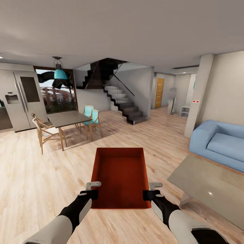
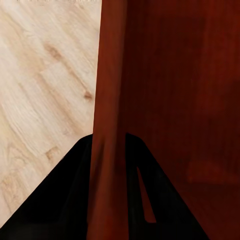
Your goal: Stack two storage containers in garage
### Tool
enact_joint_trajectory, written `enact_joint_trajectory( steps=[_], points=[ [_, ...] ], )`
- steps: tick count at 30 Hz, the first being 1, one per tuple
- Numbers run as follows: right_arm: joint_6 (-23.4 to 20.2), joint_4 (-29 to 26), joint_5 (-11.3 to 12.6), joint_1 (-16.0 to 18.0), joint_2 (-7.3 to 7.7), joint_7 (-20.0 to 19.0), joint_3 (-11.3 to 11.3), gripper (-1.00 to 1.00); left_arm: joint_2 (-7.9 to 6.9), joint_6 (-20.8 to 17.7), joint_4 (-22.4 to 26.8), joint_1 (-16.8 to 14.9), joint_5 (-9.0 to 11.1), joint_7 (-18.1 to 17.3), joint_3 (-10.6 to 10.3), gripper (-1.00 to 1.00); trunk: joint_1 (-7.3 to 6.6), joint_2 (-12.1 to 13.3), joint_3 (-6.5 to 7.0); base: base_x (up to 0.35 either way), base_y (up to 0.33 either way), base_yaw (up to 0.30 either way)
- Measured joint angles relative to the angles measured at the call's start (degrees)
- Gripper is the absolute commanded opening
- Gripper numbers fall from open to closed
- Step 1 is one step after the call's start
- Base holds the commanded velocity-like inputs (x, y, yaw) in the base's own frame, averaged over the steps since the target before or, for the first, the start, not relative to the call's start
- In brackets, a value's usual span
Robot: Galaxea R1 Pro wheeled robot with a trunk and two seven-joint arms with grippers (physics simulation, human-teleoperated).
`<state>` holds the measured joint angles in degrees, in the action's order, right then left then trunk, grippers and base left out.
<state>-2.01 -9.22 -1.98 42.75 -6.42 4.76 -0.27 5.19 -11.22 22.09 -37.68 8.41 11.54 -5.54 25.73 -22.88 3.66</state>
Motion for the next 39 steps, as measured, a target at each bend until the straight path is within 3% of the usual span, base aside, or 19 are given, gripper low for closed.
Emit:
enact_joint_trajectory(
  steps=[39],
  points=[
    [0.27,0.00,0.05,0.00,-0.01,0.02,0.03,-1.00,-0.01,0.31,0.01,0.00,0.05,-0.01,-0.04,-1.00,0.00,0.00,0.00,0.321,0.000,0.000]
  ],
)
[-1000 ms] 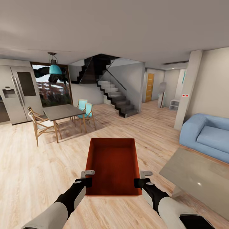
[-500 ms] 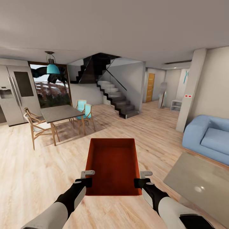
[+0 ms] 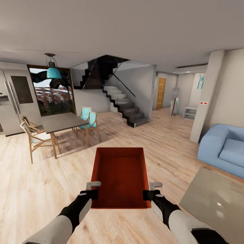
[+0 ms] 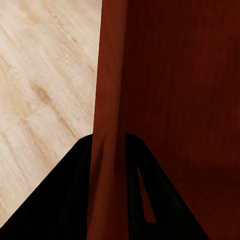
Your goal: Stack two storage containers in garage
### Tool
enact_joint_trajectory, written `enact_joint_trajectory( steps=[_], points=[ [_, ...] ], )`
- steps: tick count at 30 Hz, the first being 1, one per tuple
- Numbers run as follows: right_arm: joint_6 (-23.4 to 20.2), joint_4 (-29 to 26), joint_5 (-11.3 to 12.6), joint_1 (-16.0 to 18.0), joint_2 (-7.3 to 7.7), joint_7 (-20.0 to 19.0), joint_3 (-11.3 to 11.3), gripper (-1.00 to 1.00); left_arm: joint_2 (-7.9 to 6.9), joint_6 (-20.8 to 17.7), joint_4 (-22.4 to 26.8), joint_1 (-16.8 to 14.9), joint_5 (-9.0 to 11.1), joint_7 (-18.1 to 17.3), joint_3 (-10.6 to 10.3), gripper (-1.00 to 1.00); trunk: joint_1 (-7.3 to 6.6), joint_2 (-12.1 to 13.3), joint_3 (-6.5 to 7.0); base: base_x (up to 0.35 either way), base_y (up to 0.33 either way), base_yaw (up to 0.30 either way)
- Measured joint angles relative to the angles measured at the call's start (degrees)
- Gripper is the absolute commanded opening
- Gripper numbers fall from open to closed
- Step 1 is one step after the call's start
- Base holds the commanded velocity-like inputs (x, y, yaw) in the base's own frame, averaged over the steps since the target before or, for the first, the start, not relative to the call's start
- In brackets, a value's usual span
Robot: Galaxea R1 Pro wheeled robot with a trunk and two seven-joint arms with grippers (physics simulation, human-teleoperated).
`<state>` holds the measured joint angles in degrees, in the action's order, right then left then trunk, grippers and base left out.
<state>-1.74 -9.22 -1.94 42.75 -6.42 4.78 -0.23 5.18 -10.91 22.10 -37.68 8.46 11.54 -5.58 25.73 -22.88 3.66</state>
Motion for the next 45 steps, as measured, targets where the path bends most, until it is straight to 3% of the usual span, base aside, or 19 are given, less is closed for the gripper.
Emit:
enact_joint_trajectory(
  steps=[45],
  points=[
    [0.01,0.01,0.22,0.00,-0.06,-0.04,0.14,-1.00,-0.24,-0.13,0.15,0.03,0.53,-0.19,-0.35,-1.00,0.00,0.00,-0.01,0.322,0.000,0.000]
  ],
)
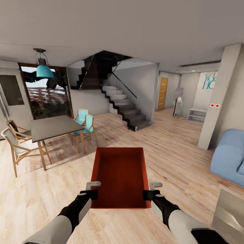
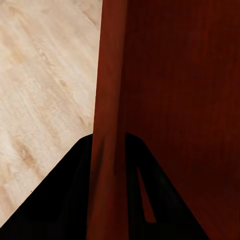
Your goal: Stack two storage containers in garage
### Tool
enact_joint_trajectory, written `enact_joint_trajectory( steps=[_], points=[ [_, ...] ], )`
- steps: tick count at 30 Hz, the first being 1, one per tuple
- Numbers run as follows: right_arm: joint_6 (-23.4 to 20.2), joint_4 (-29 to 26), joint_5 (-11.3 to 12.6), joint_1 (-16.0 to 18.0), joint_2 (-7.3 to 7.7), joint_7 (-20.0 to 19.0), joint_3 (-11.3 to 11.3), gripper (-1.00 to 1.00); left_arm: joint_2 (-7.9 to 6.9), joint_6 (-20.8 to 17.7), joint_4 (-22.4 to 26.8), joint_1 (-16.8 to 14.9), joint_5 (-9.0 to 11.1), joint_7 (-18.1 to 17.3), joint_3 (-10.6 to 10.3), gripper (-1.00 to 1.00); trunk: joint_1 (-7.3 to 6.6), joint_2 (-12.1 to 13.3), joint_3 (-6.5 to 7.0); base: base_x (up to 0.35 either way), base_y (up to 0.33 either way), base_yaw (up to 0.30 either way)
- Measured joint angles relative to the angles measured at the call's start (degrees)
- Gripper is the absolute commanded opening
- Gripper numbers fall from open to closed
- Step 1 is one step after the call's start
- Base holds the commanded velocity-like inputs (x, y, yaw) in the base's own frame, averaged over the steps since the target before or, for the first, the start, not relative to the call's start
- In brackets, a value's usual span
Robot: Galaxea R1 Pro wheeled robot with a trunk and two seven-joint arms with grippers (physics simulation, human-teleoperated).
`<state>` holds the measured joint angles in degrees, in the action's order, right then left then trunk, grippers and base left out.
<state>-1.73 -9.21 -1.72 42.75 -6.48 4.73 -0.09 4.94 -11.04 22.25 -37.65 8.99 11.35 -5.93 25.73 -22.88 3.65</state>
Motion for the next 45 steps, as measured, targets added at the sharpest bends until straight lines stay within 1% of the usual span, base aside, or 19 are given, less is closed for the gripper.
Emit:
enact_joint_trajectory(
  steps=[7,8,9,10,25,42,43,45],
  points=[
    [-0.03,0.00,-0.05,0.00,0.06,-0.11,-0.07,-1.00,0.07,-0.05,0.00,0.00,-0.11,0.03,0.07,-1.00,0.00,0.00,0.00,0.322,0.000,0.000],
    [-0.04,0.00,-0.07,0.00,0.06,-0.12,-0.10,-1.00,0.07,-0.06,0.00,0.00,-0.13,0.03,0.09,-1.00,0.00,0.00,0.00,0.000,0.000,0.000],
    [0.19,-0.09,-0.38,0.00,-0.01,0.07,-0.32,-1.00,-0.12,0.24,0.11,-0.02,0.96,0.29,-0.94,-1.00,0.07,0.09,0.01,0.000,0.000,0.000],
    [0.21,0.01,-0.34,-0.02,-0.01,0.09,-0.33,-1.00,-0.15,0.23,0.02,-0.02,1.27,0.39,-1.29,-1.00,0.03,0.01,-0.01,0.000,0.000,0.000],
    [0.58,0.07,-0.18,-0.02,0.15,0.00,-0.30,-1.00,-0.05,0.22,0.25,-0.03,1.10,0.55,-1.58,-1.00,0.03,0.00,0.00,0.012,0.000,0.000],
    [0.57,0.10,0.10,-0.03,0.14,0.08,-0.05,-1.00,-0.06,0.22,0.18,-0.04,1.07,0.53,-1.56,-1.00,0.00,0.00,0.00,0.298,0.000,0.000],
    [0.56,0.08,-0.30,-0.02,0.12,-0.01,-0.34,-1.00,-0.01,0.30,0.14,-0.02,0.83,0.41,-1.11,-1.00,0.00,0.00,0.00,0.322,0.000,0.000],
    [0.56,0.07,-0.32,-0.02,0.12,-0.02,-0.35,-1.00,-0.01,0.31,0.14,-0.02,0.82,0.40,-1.08,-1.00,0.00,0.00,0.00,0.322,0.000,0.000]
  ],
)
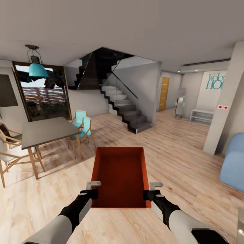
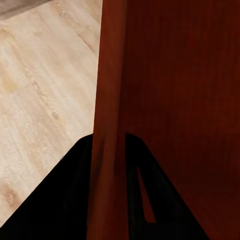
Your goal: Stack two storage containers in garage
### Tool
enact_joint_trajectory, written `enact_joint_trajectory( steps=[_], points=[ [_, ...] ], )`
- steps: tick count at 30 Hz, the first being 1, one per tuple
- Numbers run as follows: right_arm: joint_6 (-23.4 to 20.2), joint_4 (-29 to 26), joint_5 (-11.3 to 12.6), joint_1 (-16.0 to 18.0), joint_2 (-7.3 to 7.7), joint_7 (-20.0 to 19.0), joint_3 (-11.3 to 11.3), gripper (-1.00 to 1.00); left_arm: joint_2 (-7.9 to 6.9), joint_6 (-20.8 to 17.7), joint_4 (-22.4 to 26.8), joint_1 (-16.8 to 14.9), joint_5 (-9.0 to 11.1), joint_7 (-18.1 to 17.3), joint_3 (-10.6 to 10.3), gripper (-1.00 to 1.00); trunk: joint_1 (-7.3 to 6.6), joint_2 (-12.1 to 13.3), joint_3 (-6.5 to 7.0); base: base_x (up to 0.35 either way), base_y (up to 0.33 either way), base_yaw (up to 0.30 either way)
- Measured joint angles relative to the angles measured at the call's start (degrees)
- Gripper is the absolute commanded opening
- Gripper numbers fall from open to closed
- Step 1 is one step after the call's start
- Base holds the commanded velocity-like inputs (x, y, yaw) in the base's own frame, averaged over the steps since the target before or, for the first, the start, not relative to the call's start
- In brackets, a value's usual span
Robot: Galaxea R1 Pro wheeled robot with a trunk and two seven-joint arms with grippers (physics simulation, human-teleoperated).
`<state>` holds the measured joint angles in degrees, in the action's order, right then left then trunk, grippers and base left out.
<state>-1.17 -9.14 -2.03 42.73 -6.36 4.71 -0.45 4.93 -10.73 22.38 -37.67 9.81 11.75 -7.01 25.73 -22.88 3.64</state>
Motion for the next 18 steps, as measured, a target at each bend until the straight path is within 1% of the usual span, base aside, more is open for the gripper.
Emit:
enact_joint_trajectory(
  steps=[18],
  points=[
    [-0.03,0.00,0.27,0.00,0.00,0.06,0.24,-1.00,0.00,-0.03,-0.01,0.00,0.02,0.01,-0.01,-1.00,0.00,0.00,0.00,0.322,0.000,0.000]
  ],
)
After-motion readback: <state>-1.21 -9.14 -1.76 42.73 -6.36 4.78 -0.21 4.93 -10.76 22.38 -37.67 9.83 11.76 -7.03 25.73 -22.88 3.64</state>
